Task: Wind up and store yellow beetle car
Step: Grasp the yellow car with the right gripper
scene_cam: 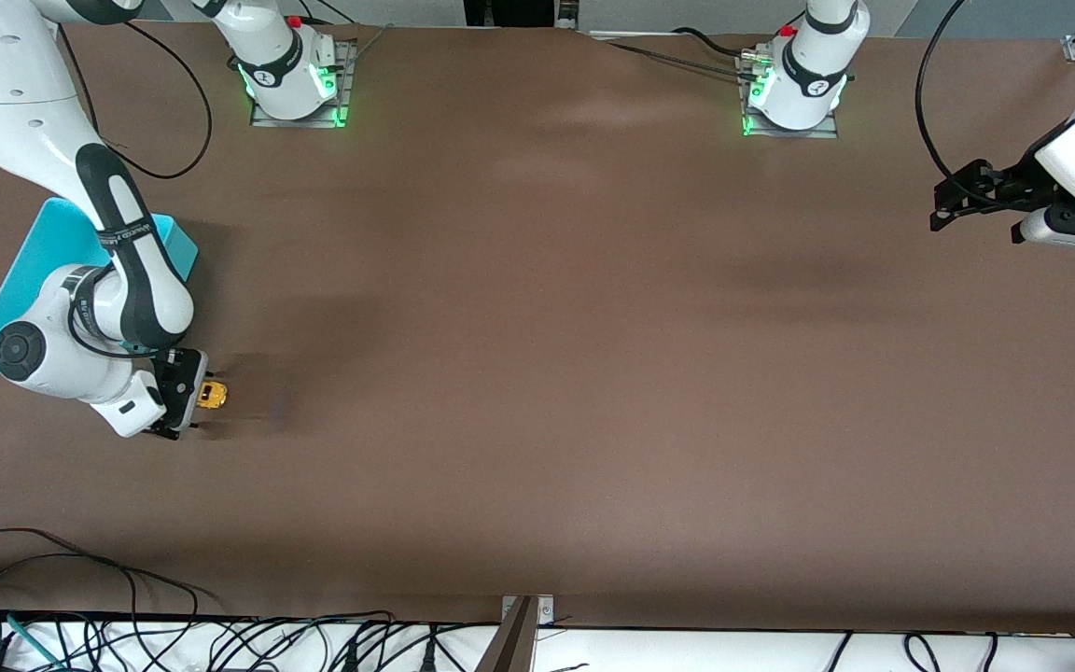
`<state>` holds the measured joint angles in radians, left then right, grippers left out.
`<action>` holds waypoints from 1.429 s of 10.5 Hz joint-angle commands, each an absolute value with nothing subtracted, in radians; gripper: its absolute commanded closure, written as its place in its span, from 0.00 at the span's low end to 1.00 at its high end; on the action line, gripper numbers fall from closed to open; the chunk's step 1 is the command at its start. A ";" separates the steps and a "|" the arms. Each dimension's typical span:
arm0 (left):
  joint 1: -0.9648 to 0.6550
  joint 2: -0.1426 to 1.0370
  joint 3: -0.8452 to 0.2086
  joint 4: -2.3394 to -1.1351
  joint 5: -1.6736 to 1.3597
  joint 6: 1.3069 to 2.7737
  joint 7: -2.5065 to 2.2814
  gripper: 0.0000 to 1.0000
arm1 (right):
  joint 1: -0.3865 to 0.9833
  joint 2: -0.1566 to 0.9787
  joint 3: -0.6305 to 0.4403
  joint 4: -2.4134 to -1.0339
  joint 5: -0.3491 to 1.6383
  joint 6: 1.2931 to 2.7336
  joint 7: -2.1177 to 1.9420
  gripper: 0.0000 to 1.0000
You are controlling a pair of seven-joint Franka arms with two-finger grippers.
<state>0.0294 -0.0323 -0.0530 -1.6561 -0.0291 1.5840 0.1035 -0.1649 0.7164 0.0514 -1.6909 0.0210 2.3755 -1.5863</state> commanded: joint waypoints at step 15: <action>0.043 -0.040 -0.055 -1.658 -0.054 1.572 0.104 0.00 | -0.189 0.401 0.075 -1.701 -0.012 1.978 -1.603 1.00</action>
